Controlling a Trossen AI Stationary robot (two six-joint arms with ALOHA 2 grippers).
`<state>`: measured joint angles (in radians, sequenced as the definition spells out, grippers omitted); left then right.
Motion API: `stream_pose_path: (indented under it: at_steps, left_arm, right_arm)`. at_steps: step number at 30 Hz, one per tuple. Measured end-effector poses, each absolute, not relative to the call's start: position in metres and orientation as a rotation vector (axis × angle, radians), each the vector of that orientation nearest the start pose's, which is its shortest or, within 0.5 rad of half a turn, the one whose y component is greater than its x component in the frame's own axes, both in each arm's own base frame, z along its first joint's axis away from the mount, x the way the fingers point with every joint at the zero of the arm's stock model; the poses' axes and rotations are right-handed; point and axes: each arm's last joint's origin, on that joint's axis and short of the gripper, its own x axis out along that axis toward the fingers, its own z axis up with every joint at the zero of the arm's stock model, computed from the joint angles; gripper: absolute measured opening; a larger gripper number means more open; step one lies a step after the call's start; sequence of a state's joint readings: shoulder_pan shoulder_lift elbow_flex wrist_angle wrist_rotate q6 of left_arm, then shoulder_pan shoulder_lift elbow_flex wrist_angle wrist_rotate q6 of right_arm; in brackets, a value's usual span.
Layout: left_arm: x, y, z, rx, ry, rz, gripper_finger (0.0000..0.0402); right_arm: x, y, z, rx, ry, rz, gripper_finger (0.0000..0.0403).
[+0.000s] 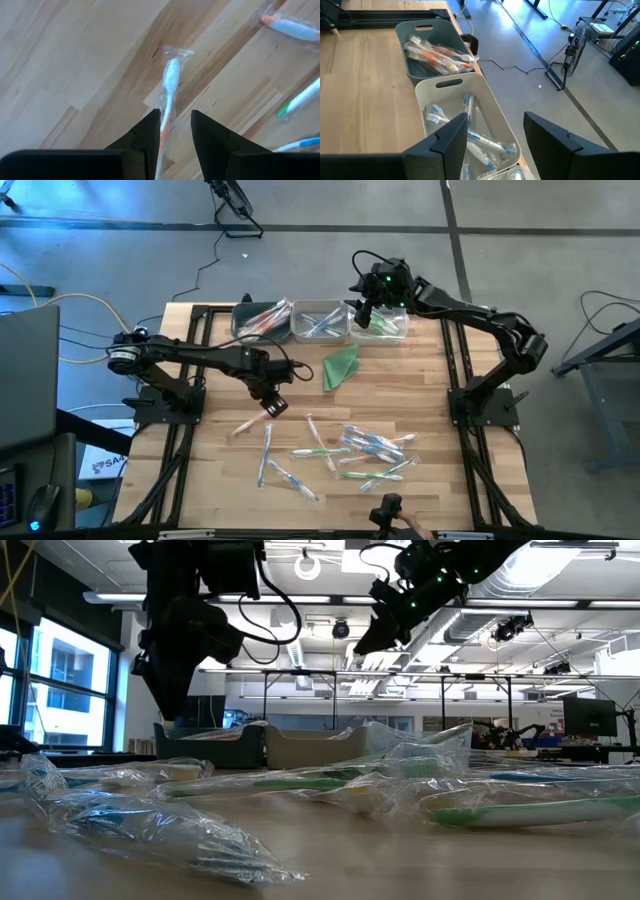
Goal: Pick & Place Toothbrushes
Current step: Put the orange toothbrush into the dark blue bin
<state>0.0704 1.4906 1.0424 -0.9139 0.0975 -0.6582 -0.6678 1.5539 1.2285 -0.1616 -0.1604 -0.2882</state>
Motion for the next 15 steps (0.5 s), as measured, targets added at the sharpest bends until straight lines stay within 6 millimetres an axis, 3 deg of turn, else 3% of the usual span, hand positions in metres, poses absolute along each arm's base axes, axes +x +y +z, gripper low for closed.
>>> stream_pose_path:
  at_steps: [15]
  left_arm:
    - [0.2655, 0.0158, 0.2201, -0.665, 1.318, 0.427, 0.0106]
  right_arm:
    - [0.2789, -0.2141, 0.3002, -0.073, 0.524, -0.426, 0.0188]
